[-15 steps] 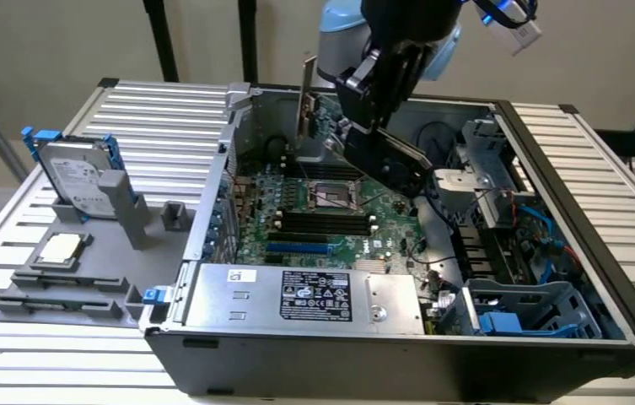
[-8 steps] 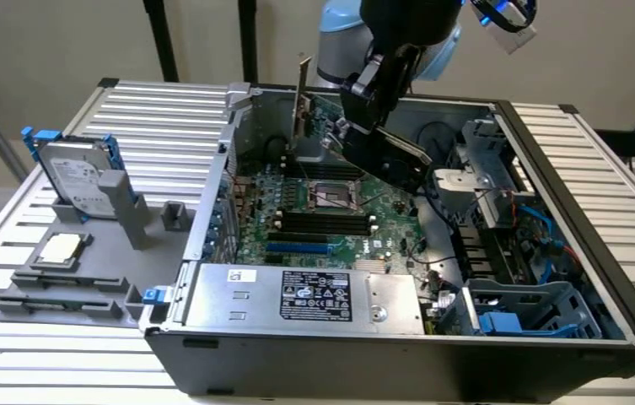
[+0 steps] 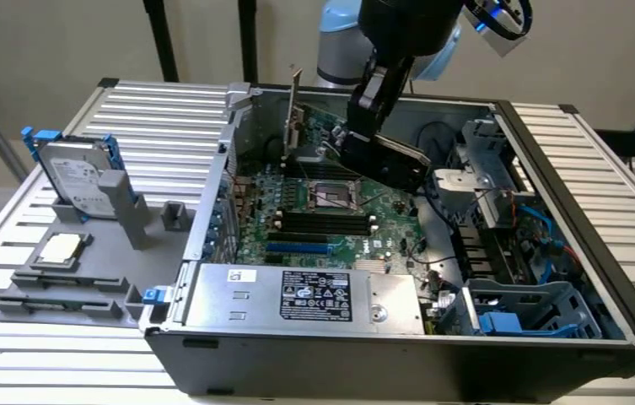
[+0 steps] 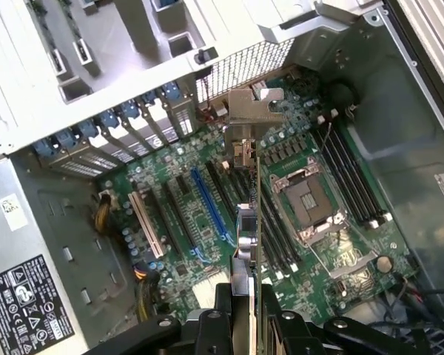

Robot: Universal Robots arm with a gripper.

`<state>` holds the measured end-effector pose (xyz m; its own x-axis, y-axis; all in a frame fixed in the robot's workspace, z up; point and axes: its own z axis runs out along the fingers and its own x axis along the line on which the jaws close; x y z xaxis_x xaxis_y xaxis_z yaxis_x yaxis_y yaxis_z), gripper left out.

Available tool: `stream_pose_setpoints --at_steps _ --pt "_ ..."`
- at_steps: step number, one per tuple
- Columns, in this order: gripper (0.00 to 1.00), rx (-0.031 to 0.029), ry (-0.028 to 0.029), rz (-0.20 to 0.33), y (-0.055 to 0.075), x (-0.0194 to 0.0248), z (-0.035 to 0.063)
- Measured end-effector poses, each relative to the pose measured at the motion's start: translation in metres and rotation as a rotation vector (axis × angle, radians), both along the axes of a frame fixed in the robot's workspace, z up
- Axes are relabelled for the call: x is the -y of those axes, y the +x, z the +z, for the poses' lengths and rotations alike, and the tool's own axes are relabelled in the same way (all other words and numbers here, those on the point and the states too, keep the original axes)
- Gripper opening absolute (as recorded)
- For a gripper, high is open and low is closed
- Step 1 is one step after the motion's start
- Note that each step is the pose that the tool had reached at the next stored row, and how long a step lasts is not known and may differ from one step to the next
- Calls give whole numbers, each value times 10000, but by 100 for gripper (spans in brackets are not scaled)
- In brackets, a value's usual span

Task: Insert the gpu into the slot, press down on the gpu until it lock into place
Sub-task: 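Insert the gpu into the slot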

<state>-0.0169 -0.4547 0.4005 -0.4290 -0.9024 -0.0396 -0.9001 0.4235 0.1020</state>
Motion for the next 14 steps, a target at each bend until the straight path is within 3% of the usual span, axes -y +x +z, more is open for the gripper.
stream_pose_setpoints --at_steps 14 --pt "26 69 13 2538 1 0 -176"
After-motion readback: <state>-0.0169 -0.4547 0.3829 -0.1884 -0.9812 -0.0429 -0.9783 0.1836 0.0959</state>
